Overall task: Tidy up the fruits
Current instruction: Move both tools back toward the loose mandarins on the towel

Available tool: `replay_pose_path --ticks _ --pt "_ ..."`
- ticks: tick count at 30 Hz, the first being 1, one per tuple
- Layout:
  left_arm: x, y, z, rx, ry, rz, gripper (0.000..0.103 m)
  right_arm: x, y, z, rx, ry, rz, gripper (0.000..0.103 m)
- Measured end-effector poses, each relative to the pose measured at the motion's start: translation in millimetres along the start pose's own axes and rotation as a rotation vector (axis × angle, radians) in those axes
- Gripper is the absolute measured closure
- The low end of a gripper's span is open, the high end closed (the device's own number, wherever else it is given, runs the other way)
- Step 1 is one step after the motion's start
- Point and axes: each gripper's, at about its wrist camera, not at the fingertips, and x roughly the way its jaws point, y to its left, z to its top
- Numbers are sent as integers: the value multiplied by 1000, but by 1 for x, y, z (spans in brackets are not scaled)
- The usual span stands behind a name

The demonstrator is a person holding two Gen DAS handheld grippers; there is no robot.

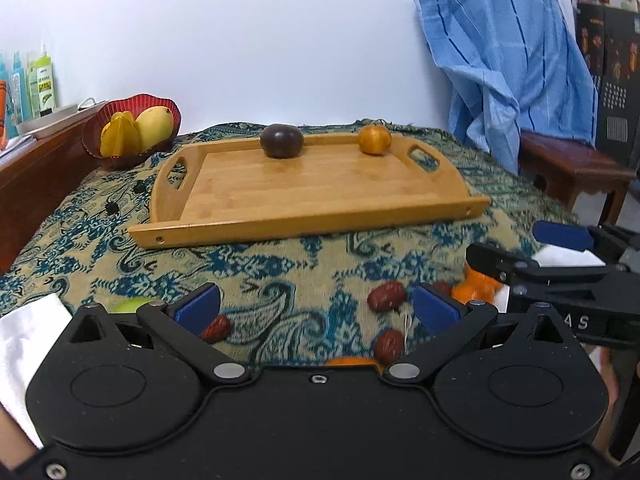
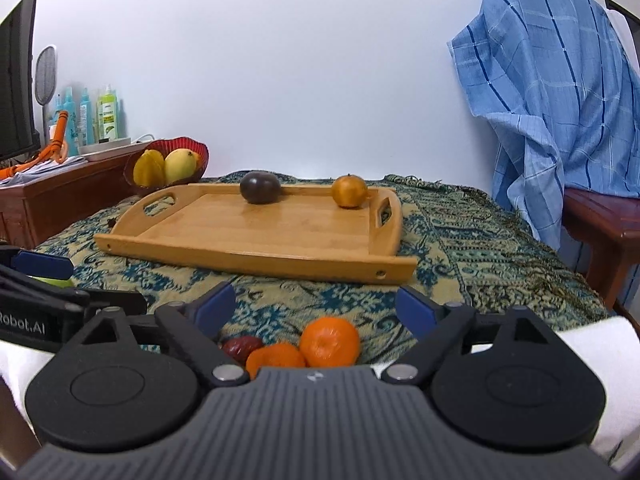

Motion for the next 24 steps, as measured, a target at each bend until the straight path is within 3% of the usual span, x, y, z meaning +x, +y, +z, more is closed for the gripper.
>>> replay_pose_path --ticks 7,11,15,18,24 --pt "-6 -7 -16 28 19 -18 4 -8 9 -11 -22 13 -3 24" --pt "-8 -11 -20 36 35 -28 26 -10 14 -15 -31 29 5 30" --pt "-10 -13 -23 44 51 -41 42 -10 19 -18 -40 49 18 40" --pt "-12 -12 -26 42 66 -42 47 -8 22 -21 -52 73 9 49" --pt "-13 -10 -33 38 93 -58 57 -7 23 -22 -54 82 18 52"
